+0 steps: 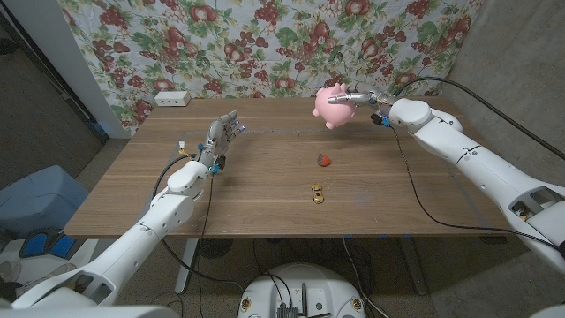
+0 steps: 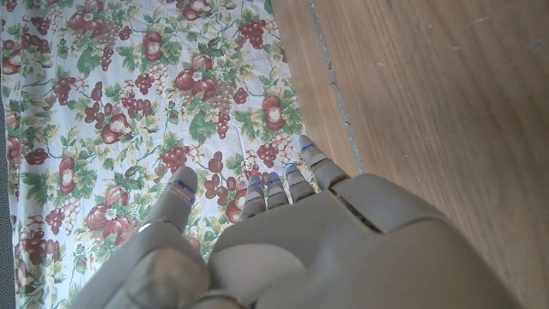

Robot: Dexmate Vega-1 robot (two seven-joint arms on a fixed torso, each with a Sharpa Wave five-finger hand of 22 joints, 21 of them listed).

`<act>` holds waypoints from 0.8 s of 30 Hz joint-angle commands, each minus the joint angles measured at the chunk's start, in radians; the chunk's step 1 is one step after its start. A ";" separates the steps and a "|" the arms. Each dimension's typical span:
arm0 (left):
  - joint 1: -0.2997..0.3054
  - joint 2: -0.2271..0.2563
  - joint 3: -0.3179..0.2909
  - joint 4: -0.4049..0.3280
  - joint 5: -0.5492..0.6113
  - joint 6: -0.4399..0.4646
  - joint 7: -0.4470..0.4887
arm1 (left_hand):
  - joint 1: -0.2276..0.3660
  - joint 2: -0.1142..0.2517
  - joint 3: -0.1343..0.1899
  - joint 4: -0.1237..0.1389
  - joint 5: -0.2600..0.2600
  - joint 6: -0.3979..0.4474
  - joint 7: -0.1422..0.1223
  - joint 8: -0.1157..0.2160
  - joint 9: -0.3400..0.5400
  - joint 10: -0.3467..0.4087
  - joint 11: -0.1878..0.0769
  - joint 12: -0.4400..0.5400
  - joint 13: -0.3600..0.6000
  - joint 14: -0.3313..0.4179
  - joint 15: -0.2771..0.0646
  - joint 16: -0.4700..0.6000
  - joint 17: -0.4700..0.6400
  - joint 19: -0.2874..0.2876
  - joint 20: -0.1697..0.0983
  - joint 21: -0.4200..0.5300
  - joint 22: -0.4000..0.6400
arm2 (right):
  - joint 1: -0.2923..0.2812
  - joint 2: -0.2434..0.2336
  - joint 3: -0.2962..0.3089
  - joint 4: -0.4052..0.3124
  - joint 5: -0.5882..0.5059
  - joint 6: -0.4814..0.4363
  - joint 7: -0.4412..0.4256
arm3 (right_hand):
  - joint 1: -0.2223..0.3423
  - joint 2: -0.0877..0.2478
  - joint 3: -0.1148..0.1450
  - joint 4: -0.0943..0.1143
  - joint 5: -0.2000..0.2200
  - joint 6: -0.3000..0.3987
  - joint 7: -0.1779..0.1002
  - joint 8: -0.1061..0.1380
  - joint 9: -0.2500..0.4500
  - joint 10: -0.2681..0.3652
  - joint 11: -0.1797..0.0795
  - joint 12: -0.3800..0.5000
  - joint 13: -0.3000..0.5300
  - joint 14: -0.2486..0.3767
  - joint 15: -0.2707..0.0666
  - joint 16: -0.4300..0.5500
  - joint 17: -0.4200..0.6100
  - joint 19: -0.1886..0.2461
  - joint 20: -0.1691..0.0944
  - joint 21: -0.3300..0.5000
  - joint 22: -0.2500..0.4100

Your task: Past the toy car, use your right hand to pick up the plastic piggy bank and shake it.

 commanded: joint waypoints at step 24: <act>-0.002 -0.001 0.002 -0.003 0.004 0.000 0.002 | -0.002 0.039 0.002 -0.008 0.001 0.004 0.004 0.003 0.004 0.004 0.001 0.003 0.004 -0.001 -0.008 0.000 0.004 0.009 0.000 -0.005 0.003 | -0.180 0.138 0.125 0.035 -0.102 0.262 -0.532 | 0.155 0.217 0.279 0.003 0.448 0.492 -0.099 0.000 0.202 0.367 -0.341 0.141 0.262 0.371 -0.442 0.203 0.440 -0.103 -0.102 0.020 0.001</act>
